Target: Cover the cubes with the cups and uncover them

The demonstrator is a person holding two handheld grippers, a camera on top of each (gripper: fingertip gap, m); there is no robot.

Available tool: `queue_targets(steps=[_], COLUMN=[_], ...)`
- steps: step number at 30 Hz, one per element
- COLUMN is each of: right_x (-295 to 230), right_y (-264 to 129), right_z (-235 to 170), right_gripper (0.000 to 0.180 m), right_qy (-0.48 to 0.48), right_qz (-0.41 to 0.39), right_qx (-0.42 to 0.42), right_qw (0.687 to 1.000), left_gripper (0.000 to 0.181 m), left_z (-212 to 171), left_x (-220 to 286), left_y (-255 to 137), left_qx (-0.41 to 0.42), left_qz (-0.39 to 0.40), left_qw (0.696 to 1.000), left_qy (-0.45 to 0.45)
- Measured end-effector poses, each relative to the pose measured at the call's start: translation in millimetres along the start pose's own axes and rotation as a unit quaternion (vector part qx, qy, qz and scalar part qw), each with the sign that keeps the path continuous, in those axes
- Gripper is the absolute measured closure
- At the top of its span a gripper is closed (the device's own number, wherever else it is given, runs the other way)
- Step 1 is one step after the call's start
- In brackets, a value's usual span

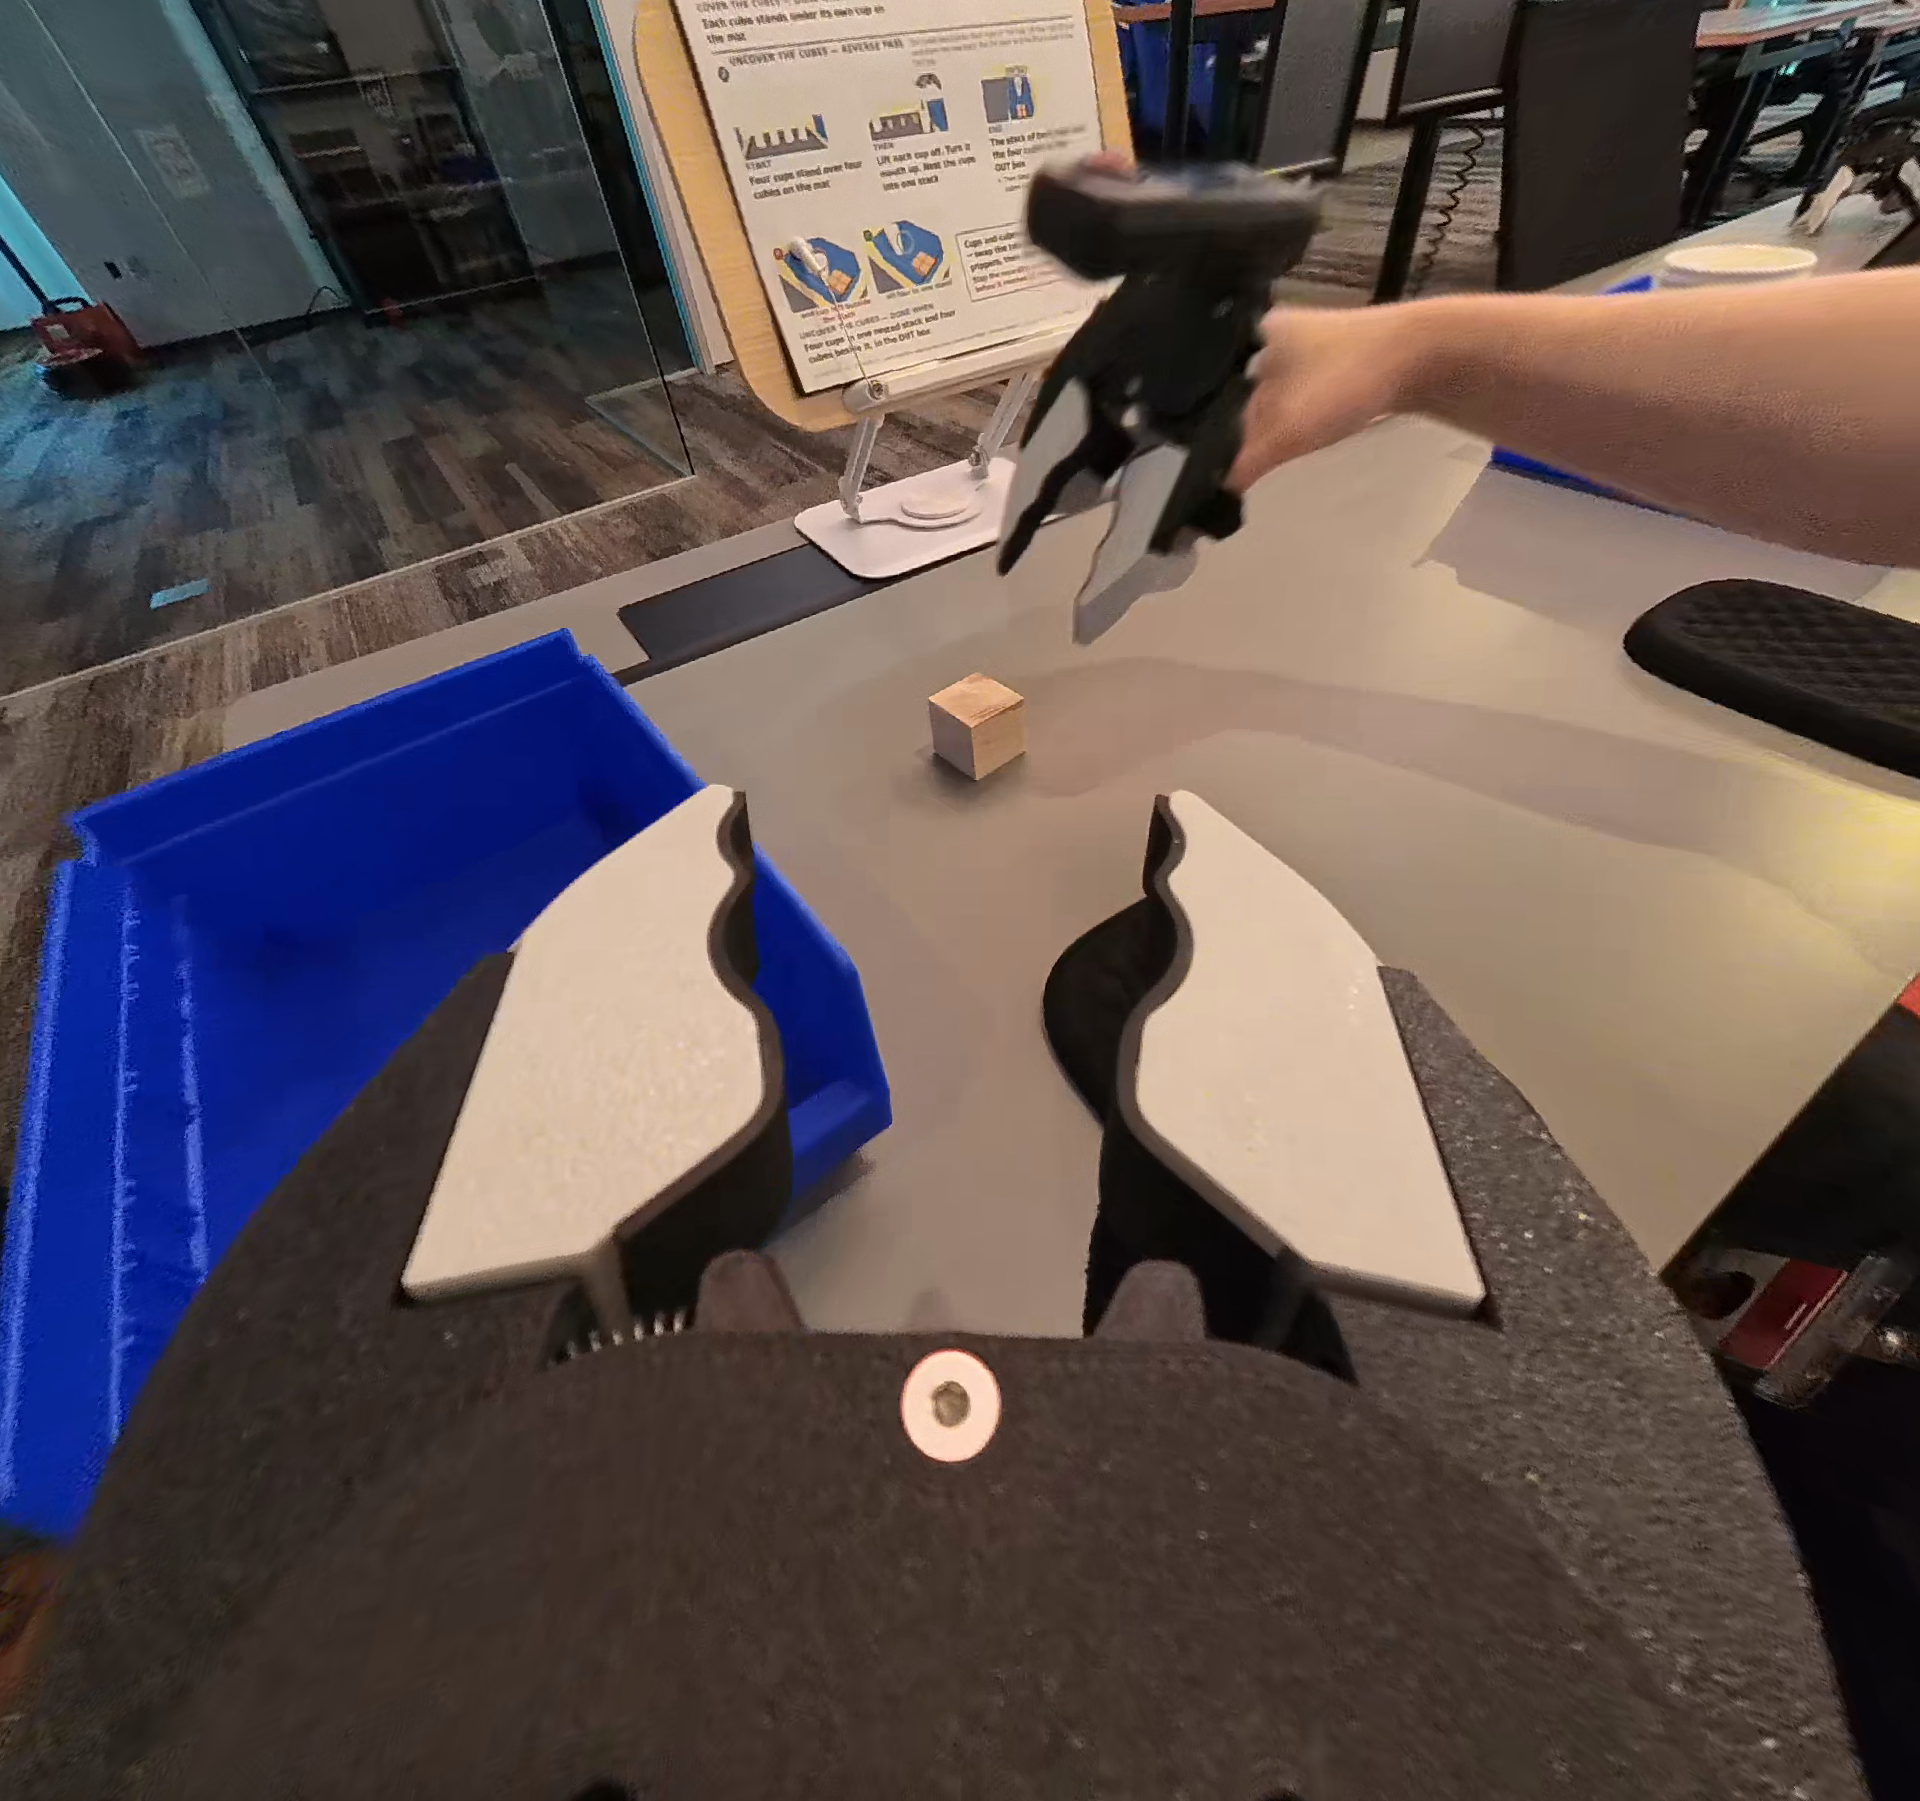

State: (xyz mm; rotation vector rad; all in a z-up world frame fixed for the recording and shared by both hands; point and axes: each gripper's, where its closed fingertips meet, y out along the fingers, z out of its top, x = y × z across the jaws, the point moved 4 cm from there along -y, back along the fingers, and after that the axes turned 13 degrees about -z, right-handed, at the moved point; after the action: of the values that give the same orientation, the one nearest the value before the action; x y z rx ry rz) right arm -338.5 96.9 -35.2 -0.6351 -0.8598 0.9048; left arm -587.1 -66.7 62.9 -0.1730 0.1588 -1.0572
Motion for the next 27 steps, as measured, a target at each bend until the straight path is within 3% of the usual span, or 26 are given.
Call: queue_targets(steps=[7,14,18,22,27], right_x=[-7.0,-7.7,-7.8,0.1,14.9], right_y=[66.0,77.7,72.7,35.6,-79.5], right_z=[-3.5,-12.0,-12.8,-9.9,-46.7], right_gripper=[0.116,0.134,0.135,0.135,0.135], right_qy=[-0.008,-0.007,0.002,0.049,0.141], right_qz=[0.036,0.042,0.035,0.003,-0.092], right_qx=[-0.091,-0.116,-0.112,-0.07,-0.053], right_qw=[0.995,0.992,0.993,0.996,0.984], left_gripper=[0.109,0.109,0.109,0.11,0.11], left_z=[-6.5,-8.9,-6.1,0.0,9.2], left_x=[-4.2,-4.3,-1.4,4.7,10.0], left_y=[-13.3,-8.9,-3.8,2.8,15.1], left_qx=[0.007,0.009,0.009,0.006,0.008], left_qz=[0.009,0.003,-0.003,-0.013,-0.022], left_qw=[1.0,1.0,1.0,1.0,1.0], left_qy=[-0.008,-0.013,-0.012,-0.001,0.014])
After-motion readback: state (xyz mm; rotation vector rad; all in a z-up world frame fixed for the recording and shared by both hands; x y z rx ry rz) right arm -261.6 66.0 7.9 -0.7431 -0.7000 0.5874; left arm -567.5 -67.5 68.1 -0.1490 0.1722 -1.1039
